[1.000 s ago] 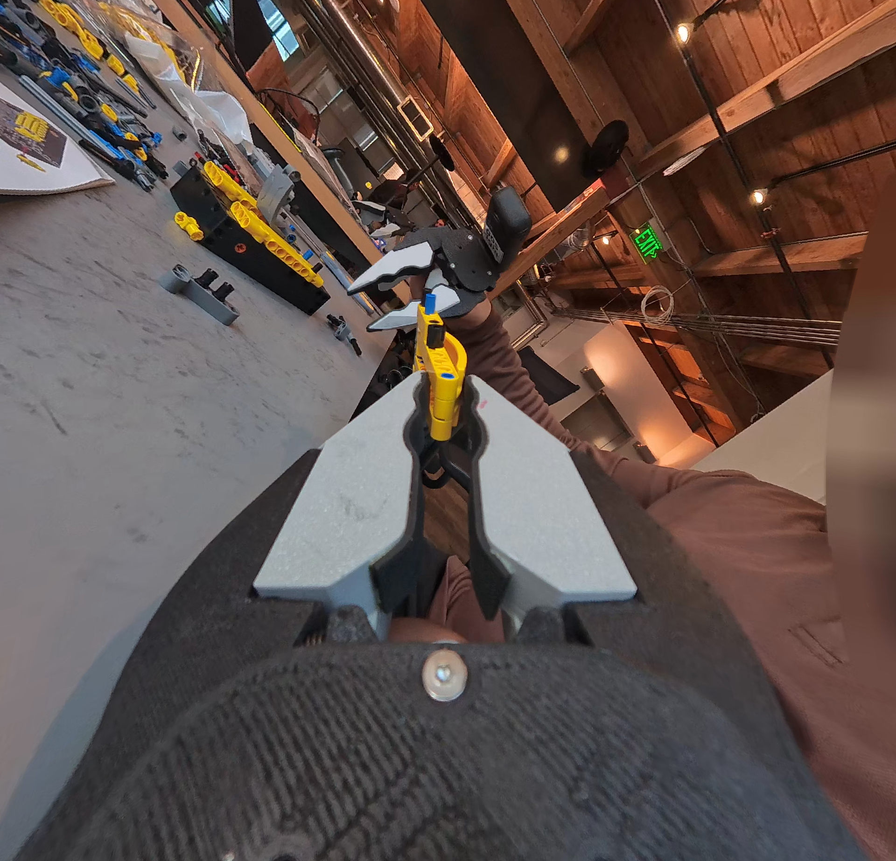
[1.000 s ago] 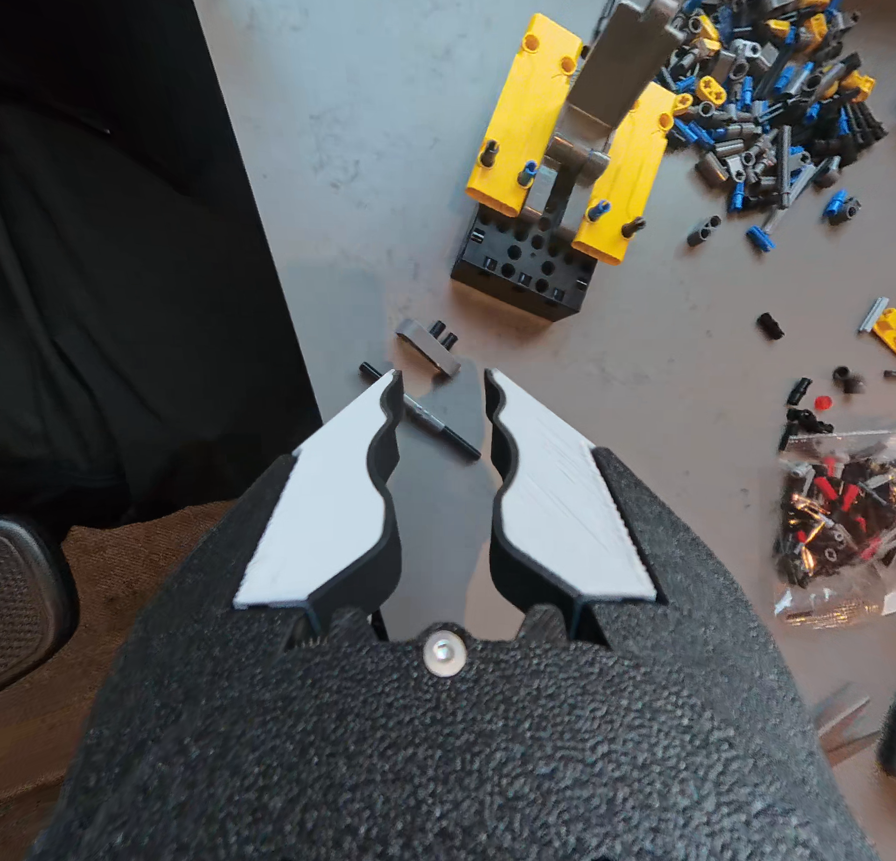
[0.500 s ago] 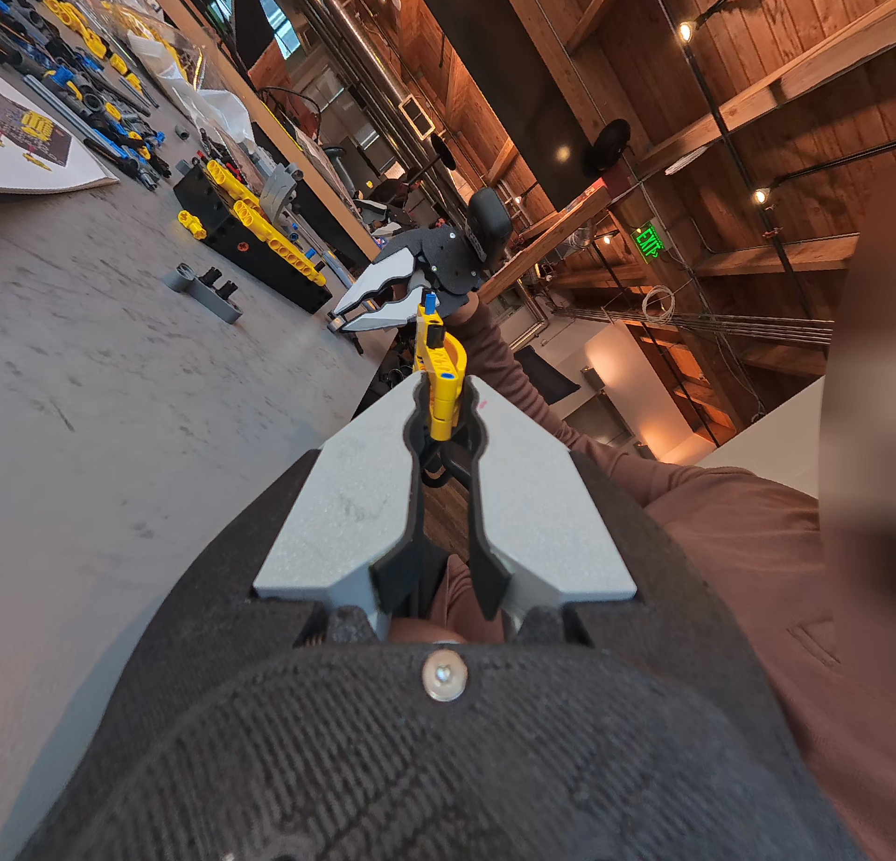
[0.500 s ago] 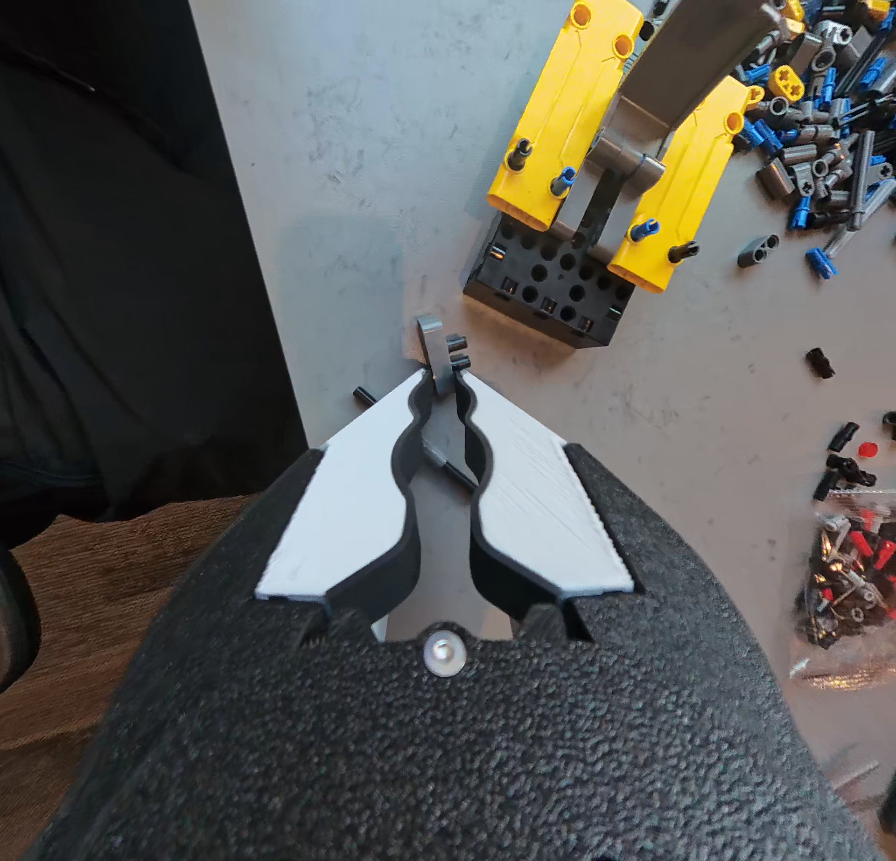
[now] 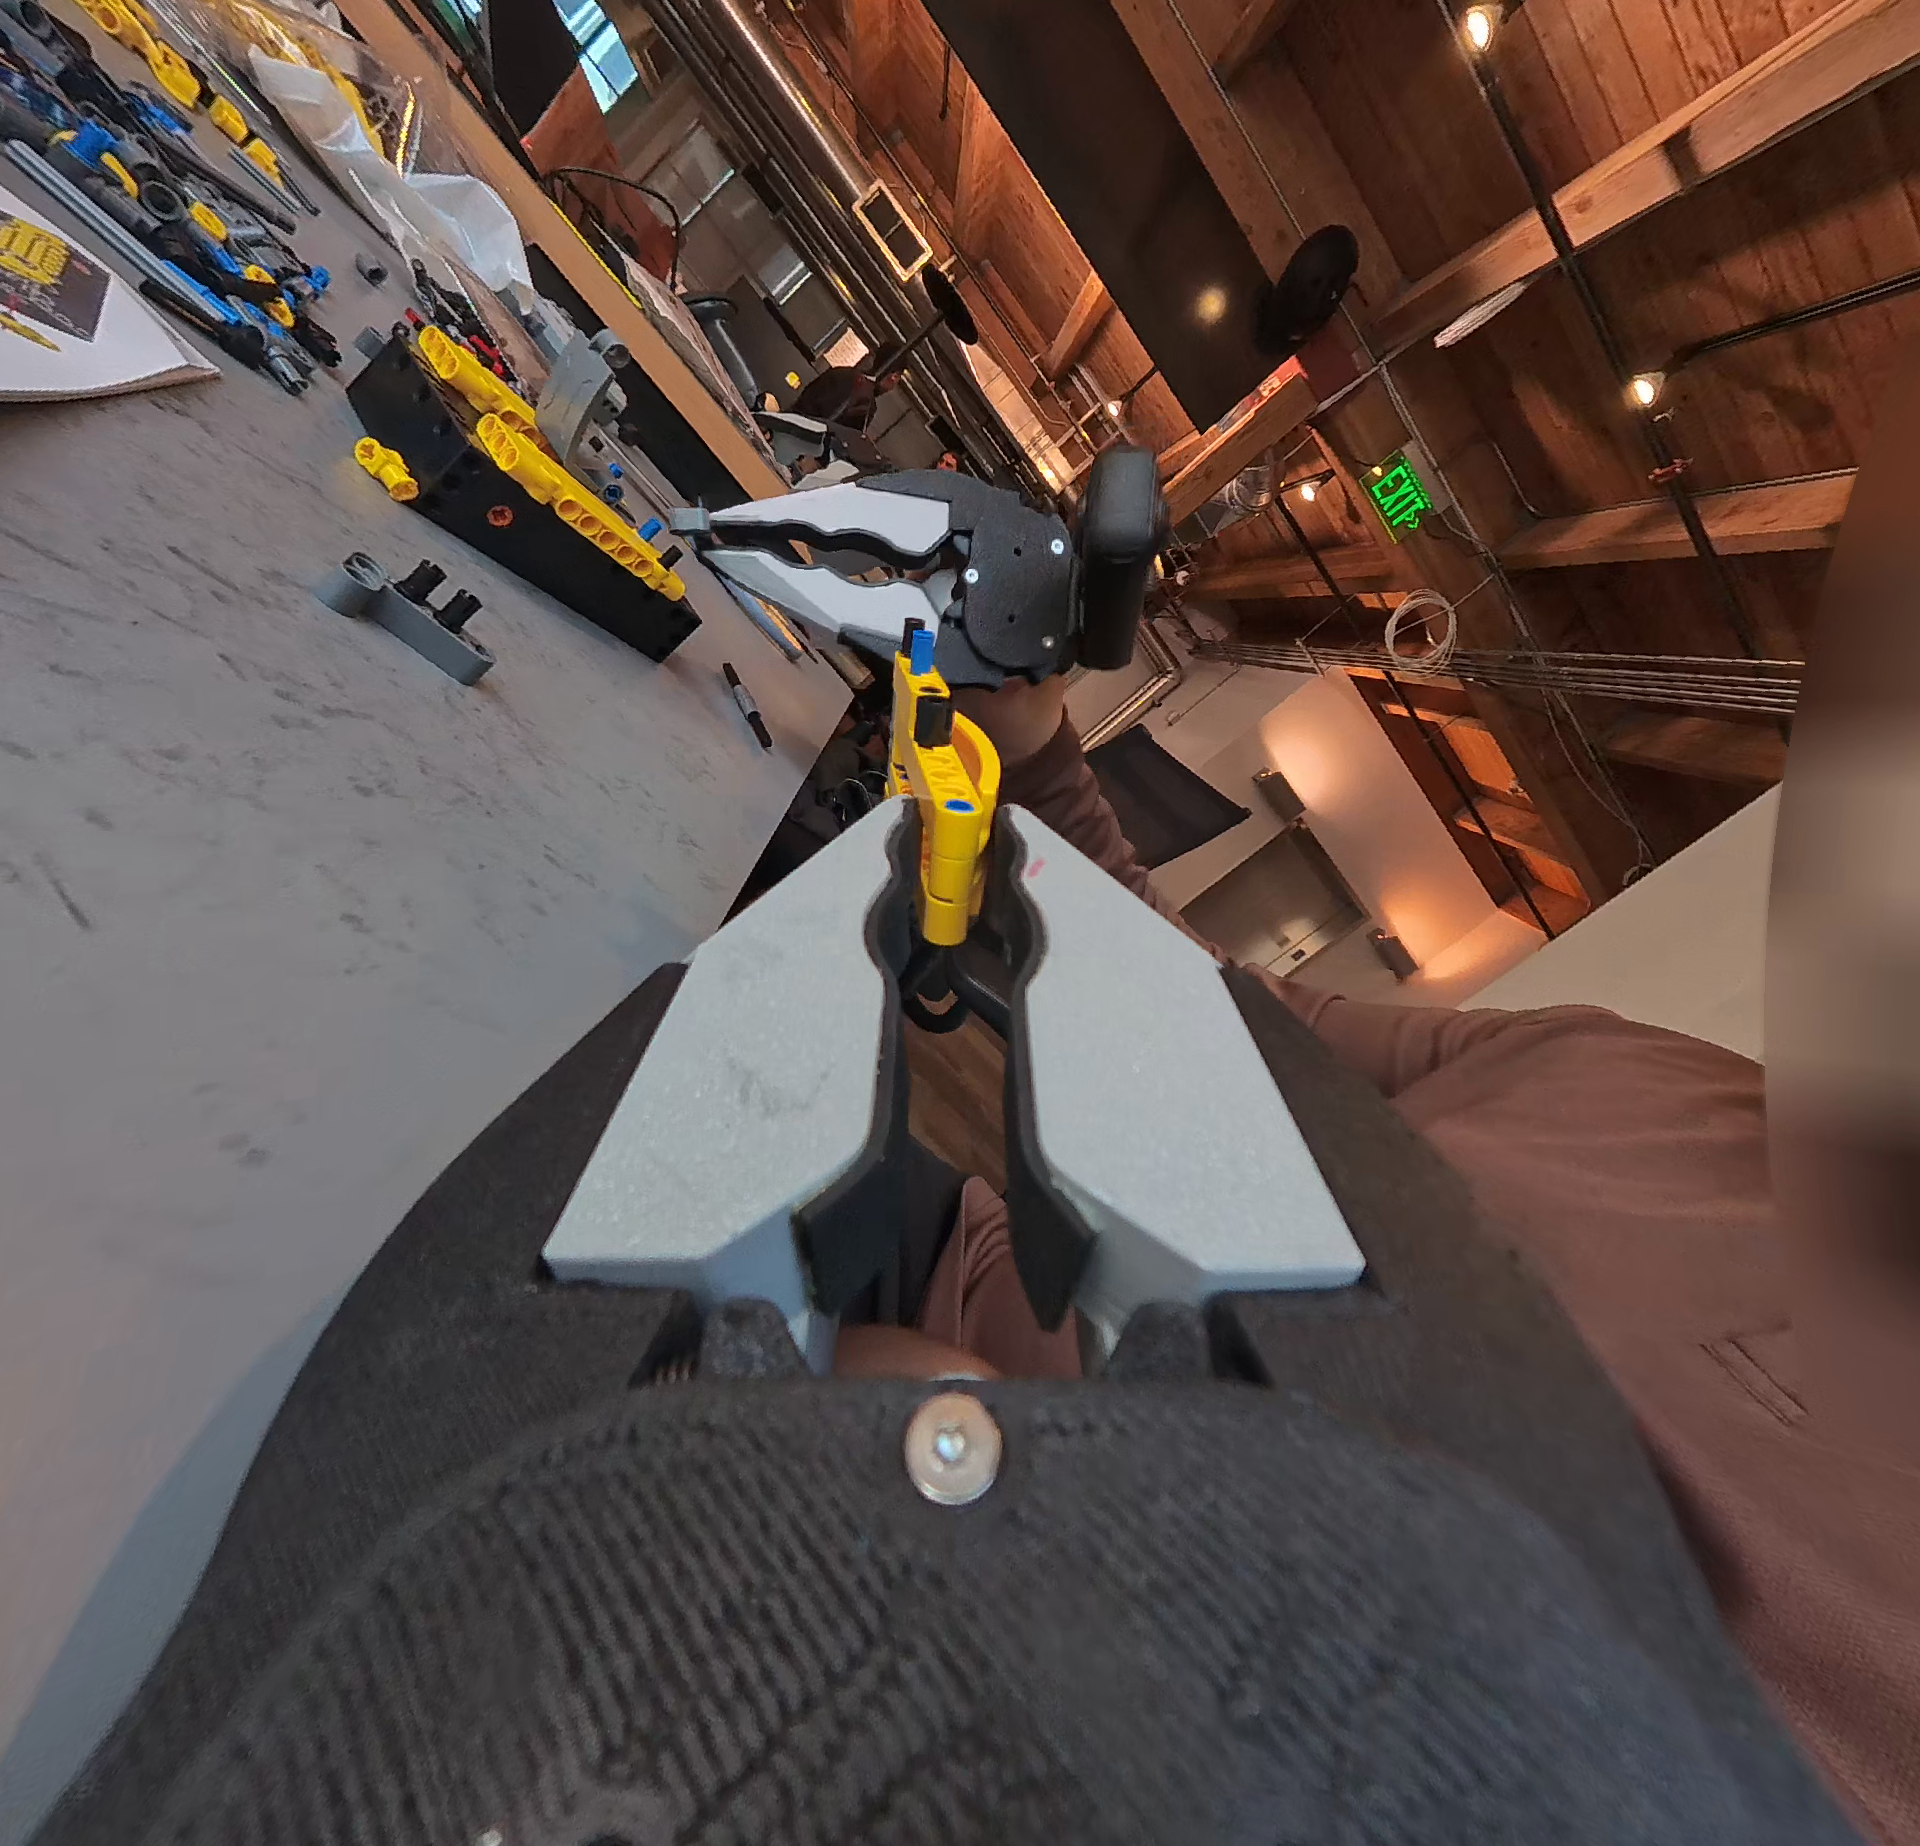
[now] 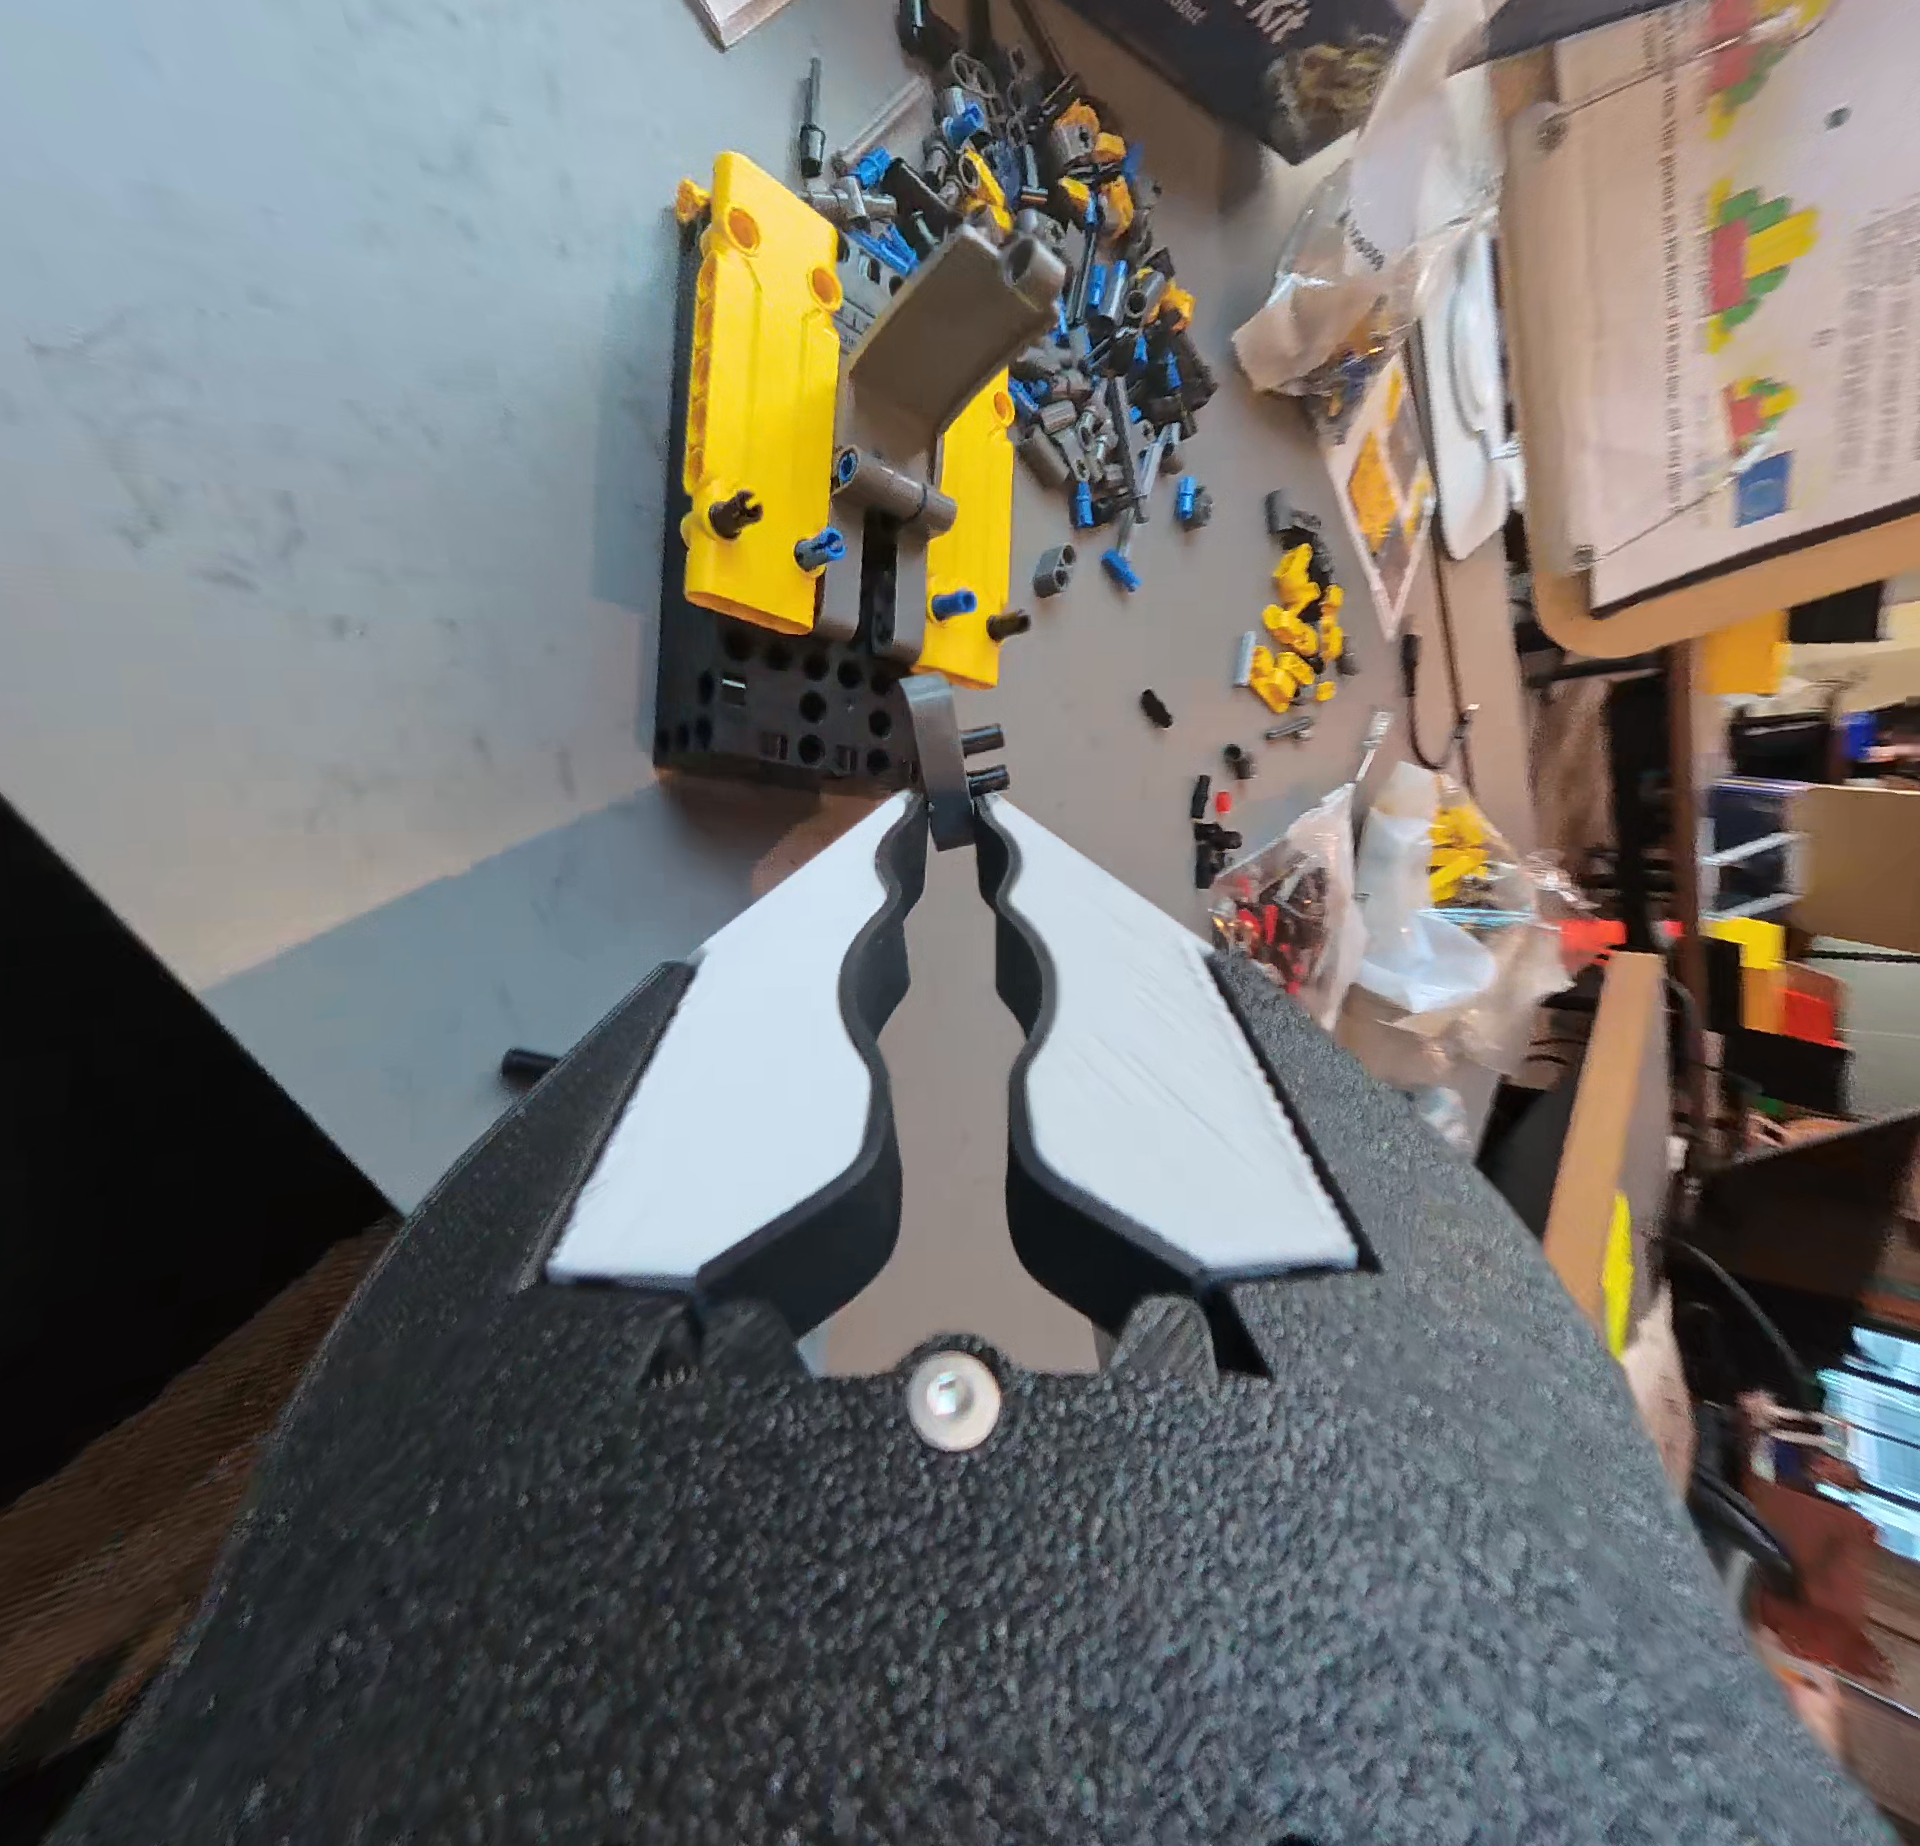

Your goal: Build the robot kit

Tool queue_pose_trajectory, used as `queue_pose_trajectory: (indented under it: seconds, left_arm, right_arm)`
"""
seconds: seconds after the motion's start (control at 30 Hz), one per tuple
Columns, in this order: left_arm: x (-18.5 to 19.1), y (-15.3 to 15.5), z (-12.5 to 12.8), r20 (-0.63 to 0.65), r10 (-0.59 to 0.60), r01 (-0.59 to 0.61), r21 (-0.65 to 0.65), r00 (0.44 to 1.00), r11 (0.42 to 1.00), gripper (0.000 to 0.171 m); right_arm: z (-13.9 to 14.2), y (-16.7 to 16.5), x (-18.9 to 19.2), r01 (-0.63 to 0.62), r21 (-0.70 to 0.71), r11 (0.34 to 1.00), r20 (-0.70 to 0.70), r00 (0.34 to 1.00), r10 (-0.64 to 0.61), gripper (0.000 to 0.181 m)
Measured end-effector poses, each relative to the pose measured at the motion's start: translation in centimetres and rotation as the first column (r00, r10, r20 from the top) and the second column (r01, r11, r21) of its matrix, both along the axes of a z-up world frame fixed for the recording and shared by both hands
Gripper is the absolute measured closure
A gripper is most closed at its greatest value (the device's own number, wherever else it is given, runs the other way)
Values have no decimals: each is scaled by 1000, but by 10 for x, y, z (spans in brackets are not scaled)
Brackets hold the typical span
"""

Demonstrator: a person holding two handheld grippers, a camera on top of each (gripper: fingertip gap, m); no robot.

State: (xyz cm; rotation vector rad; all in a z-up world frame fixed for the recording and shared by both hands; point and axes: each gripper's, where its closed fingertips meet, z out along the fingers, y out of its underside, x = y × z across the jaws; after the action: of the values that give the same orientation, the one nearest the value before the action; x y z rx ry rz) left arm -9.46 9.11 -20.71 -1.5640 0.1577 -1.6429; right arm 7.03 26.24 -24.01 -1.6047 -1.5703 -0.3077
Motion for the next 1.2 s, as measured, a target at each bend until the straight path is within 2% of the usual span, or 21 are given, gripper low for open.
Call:
queue_pose_trajectory:
  seconds: [0.23, 0.4, 0.5, 0.67, 0.77, 0.9, 1.07, 1.13, 1.2]
  left_arm:
    - [-6, 2, 1, 10, 8, -8, -2, 1000, 1000, 161]
    - [-6, 3, 1, 10, 7, -7, -4, 1000, 1000, 162]
    - [-6, 2, 1, 7, 7, -7, -2, 1000, 1000, 161]
    - [-5, 2, 1, 5, 8, -8, -3, 1000, 1000, 161]
    - [-5, 2, 0, 3, 6, -6, -4, 1000, 1000, 161]
    - [-5, 3, -1, 4, 6, -6, -9, 1000, 1000, 162]
    - [-2, 3, -3, 0, -1, 1, -12, 1000, 1000, 161]
    - [-2, 3, -2, 0, 0, 0, -11, 1000, 1000, 161]
    - [-4, 3, -2, 2, 6, -6, -12, 1000, 1000, 162]
  right_arm:
    - [-11, -6, -6, -19, 143, 989, 127, 992, 1, 173]
    - [-10, -16, -12, -54, 142, 988, 110, 993, 39, 172]
    - [-9, -24, -18, -82, 39, 996, -3, 997, 82, 169]
    - [-7, -30, -18, -113, -149, 982, -198, 977, 82, 160]
    - [-12, -35, -15, -149, -234, 961, -250, 964, 88, 151]
    - [-10, -35, -12, -227, -285, 931, -287, 947, 143, 149]
    - [-5, -36, -21, -335, -502, 798, -385, 912, 140, 133]
    - [-8, -33, -24, -357, -510, 782, -363, 914, 181, 135]
    - [-14, -33, -26, -377, -525, 763, -339, 915, 219, 145]
